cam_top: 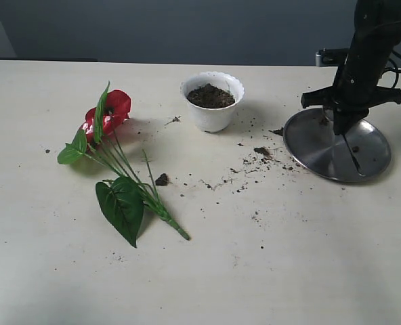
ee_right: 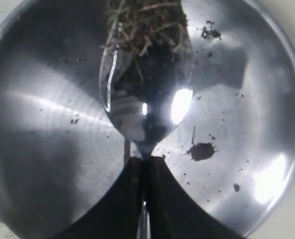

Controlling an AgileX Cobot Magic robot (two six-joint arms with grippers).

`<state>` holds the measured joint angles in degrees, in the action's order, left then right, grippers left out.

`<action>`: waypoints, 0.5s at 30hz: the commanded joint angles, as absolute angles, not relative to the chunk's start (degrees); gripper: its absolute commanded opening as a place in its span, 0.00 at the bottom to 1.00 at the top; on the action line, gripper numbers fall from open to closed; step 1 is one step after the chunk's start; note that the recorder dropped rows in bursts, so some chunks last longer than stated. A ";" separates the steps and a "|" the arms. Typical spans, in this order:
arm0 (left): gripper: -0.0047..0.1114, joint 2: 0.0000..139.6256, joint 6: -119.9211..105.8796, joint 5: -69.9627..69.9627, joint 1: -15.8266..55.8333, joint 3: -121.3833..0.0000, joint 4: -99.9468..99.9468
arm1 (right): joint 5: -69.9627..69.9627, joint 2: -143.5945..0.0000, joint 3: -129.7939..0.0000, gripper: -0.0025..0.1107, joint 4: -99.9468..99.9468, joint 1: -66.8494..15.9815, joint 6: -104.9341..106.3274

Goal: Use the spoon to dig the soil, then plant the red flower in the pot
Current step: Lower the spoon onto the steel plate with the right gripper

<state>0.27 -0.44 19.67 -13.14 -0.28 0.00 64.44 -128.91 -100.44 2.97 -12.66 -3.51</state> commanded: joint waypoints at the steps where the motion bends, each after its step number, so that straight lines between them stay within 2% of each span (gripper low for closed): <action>1: 0.04 0.00 -0.42 19.05 -12.97 0.00 0.00 | 63.26 -128.96 -100.23 0.02 4.66 -12.47 -4.57; 15: 0.04 0.00 -0.42 19.05 -12.97 0.00 0.00 | 63.10 -131.55 -100.23 0.02 4.52 -12.20 -4.70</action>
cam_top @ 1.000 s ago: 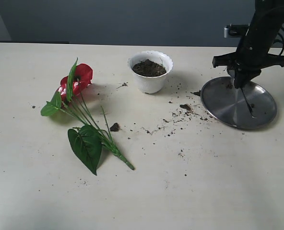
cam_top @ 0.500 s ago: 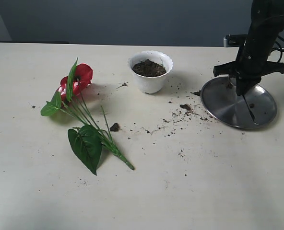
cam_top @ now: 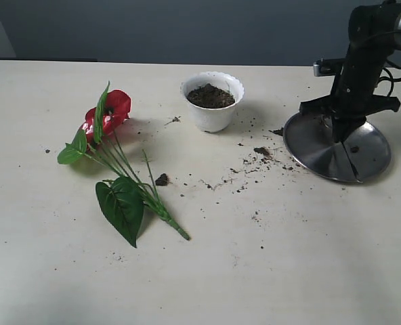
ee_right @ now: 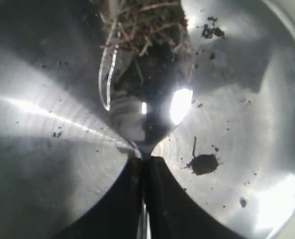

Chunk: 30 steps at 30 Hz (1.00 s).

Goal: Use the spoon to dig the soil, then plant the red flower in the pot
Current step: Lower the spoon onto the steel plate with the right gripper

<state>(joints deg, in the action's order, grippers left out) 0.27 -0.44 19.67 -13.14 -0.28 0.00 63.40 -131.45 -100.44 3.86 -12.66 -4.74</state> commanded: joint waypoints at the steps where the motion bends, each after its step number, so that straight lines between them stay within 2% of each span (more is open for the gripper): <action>1: 0.04 0.00 -0.42 19.05 -12.97 0.00 0.00 | 62.67 -131.64 -100.23 0.02 4.23 -12.04 -4.70; 30: 0.04 0.00 -0.42 19.05 -12.97 0.00 0.00 | 60.66 -134.22 -100.23 0.02 1.55 -11.35 -2.79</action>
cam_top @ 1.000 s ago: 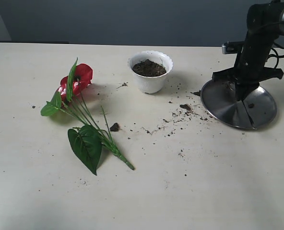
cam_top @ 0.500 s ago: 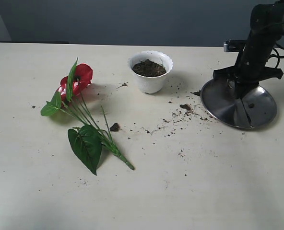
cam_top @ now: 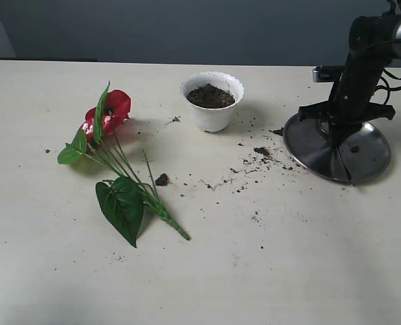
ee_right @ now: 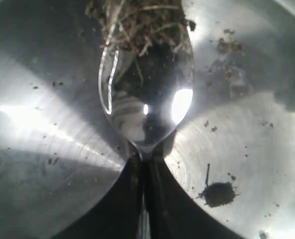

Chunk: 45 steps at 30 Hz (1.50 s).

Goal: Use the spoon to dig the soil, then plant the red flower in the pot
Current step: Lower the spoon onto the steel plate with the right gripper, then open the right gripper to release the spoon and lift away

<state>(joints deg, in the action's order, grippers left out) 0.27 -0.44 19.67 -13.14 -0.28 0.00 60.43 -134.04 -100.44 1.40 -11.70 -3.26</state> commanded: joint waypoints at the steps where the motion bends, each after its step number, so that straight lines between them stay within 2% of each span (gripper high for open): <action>1: 0.04 0.00 -0.42 19.05 -12.97 0.00 0.00 | 60.66 -134.22 -100.23 0.02 1.55 -11.35 -2.79; 11: 0.04 0.00 -0.42 19.05 -12.97 0.00 0.00 | 61.49 -134.22 -100.23 0.02 1.77 -11.35 -2.79; 14: 0.04 0.00 -0.42 19.05 -12.97 0.00 0.00 | 60.98 -134.22 -100.23 0.14 1.77 -11.35 -2.79; 18: 0.04 0.00 -0.42 19.05 -12.97 0.00 0.00 | 60.88 -134.22 -100.23 0.38 1.41 -11.35 -3.21; 20: 0.04 0.00 -0.42 19.05 -12.97 0.00 0.00 | 60.88 -134.22 -100.23 0.42 1.41 -11.35 -3.33; 24: 0.04 0.00 -0.42 19.05 -12.97 0.00 0.00 | 60.88 -134.22 -100.23 0.39 1.41 -11.35 -3.33; 40: 0.04 0.00 -0.42 19.05 -12.97 0.00 0.00 | 64.96 -127.18 -100.33 0.39 -0.82 -11.45 -3.33; 42: 0.04 0.00 -0.42 19.05 -12.97 0.00 0.00 | 65.68 -125.86 -100.33 0.34 -1.63 -11.45 -3.33; 45: 0.04 0.00 -0.42 19.05 -12.97 0.00 0.00 | 65.78 -123.10 -100.33 0.15 -3.42 -11.45 -3.33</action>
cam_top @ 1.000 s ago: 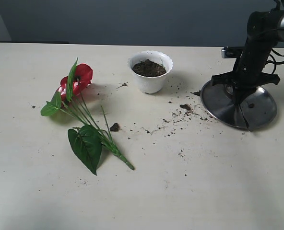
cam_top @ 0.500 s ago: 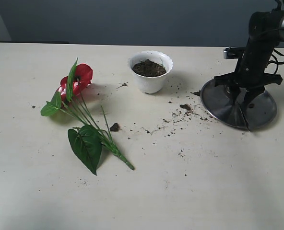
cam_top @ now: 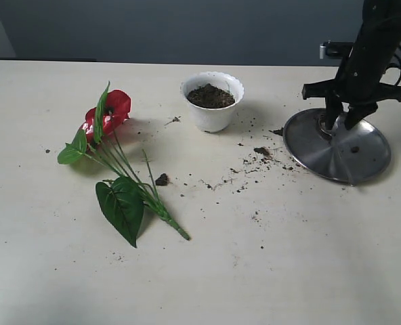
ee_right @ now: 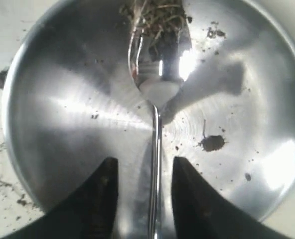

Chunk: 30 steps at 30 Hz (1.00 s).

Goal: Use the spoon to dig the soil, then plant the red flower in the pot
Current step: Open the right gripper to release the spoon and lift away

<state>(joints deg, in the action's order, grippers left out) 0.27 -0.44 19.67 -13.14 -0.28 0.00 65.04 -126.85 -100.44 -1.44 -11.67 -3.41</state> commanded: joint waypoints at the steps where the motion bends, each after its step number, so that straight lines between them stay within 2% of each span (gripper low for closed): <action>1: 0.04 0.00 -0.42 19.05 -12.97 0.00 0.00 | 65.62 -122.16 -100.33 0.09 -4.62 -11.45 -3.06; 2: 0.04 0.00 -0.42 19.05 -12.97 0.00 0.00 | 65.32 -120.85 -100.33 0.01 -5.53 -11.45 -2.95; 13: 0.04 0.00 -0.42 19.05 -12.97 0.00 0.00 | 64.57 -103.98 -100.21 0.02 -8.28 -11.71 -2.57; 23: 0.04 0.00 -0.42 19.05 -12.97 0.00 0.00 | 47.22 -83.32 -88.44 0.02 -7.44 -15.51 -2.57; 30: 0.04 0.00 -0.42 19.05 -12.97 0.00 0.00 | 48.39 -75.74 -87.51 0.02 -2.15 -15.51 -2.31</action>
<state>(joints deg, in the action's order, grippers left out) 0.27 -0.44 19.67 -13.14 -0.28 0.00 48.66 -78.24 -87.87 -4.52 -15.55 -2.84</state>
